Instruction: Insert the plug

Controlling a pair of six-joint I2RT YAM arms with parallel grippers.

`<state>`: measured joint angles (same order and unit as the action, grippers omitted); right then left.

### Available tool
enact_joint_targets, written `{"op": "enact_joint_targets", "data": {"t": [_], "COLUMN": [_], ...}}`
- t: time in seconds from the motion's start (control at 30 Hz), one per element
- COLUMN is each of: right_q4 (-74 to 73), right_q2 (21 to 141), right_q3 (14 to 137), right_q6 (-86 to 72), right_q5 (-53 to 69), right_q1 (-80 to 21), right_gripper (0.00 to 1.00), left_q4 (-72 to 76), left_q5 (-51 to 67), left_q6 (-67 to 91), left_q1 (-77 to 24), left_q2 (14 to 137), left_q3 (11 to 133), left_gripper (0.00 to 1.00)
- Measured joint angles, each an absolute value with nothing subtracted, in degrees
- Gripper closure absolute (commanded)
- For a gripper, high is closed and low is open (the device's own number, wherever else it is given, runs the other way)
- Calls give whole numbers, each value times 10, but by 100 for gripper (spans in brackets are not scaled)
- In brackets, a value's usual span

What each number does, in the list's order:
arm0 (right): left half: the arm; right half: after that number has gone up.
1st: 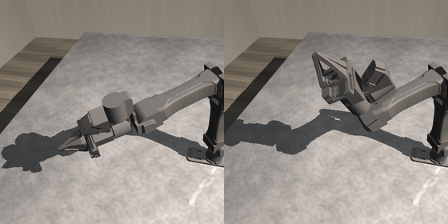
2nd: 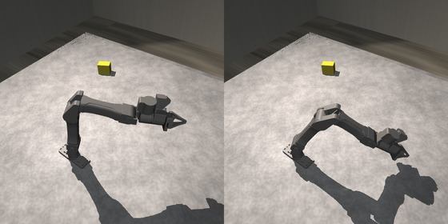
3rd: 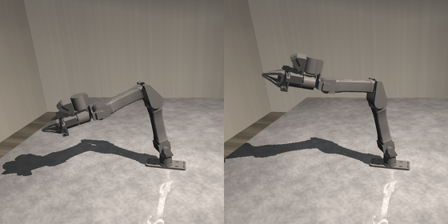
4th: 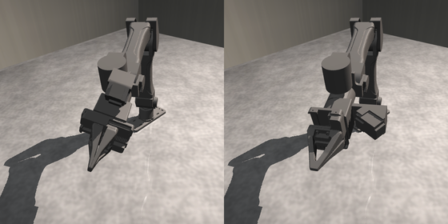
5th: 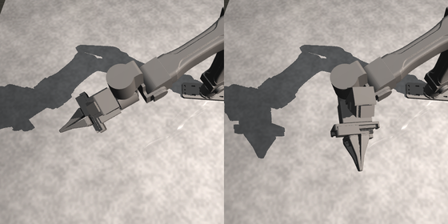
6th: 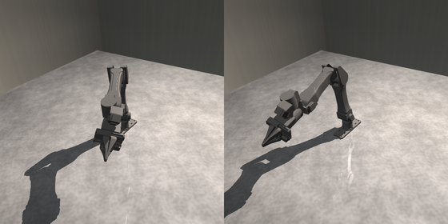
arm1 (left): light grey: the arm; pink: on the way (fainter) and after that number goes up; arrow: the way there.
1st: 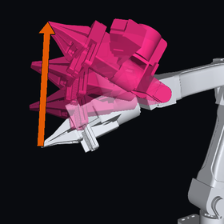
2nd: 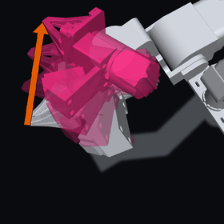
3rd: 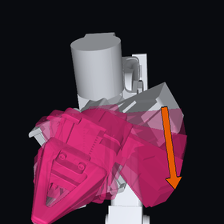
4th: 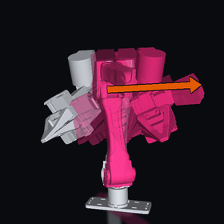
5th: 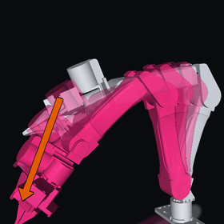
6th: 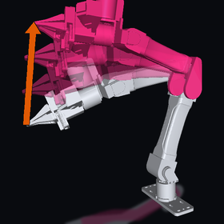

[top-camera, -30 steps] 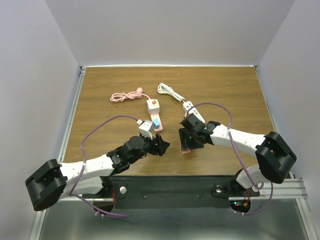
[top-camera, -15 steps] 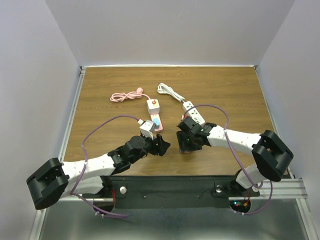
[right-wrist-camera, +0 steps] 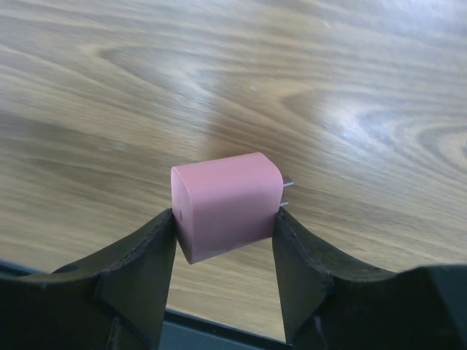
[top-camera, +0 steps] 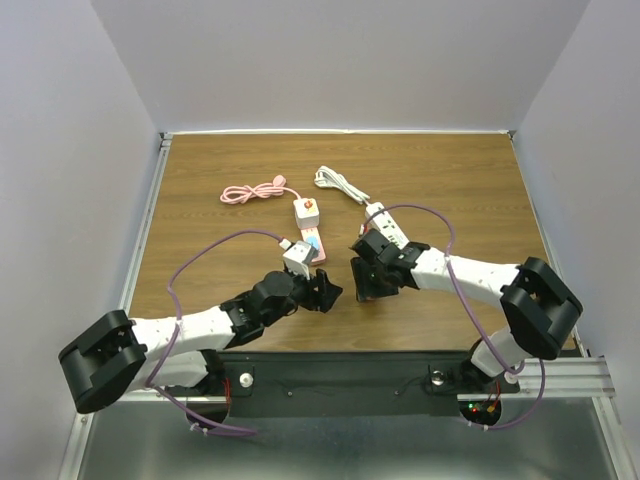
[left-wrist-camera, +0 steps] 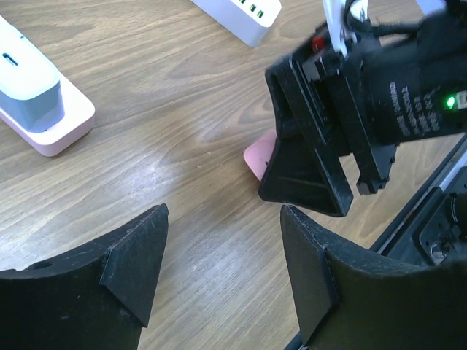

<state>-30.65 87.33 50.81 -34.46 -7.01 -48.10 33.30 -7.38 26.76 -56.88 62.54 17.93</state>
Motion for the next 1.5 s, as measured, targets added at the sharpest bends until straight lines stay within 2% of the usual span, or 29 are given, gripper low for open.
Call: {"op": "enact_joint_targets", "data": {"t": [0.17, 0.47, 0.7, 0.93, 1.33, 1.4, 1.5], "right_q4": [-309, -301, -304, -300, -299, -297, -289], "right_q2": [840, 753, 753, 738, 714, 714, 712], "right_q3": [536, 591, 601, 619, 619, 619, 619], "right_q6": [-340, -343, -362, -385, -403, -404, -410], "right_q5": [-20, 138, 260, 329, 410, 425, 445], "right_q1": [-462, -365, -363, -356, -348, -348, -345], "right_gripper": [95, 95, 96, 96, 96, 97, 96], "left_q4": [345, 362, 411, 443, 457, 457, 461], "left_q5": [-60, -45, -34, -1, 50, 55, 65], "left_q6": [248, 190, 145, 115, 81, 77, 70], "left_q1": [-569, -569, -569, -572, -572, -573, -574], "left_q2": [618, 555, 553, 601, 598, 599, 599], "left_q3": [179, 191, 216, 248, 255, 258, 263], "left_gripper": [27, 27, 27, 27, 27, 28, 42]}}
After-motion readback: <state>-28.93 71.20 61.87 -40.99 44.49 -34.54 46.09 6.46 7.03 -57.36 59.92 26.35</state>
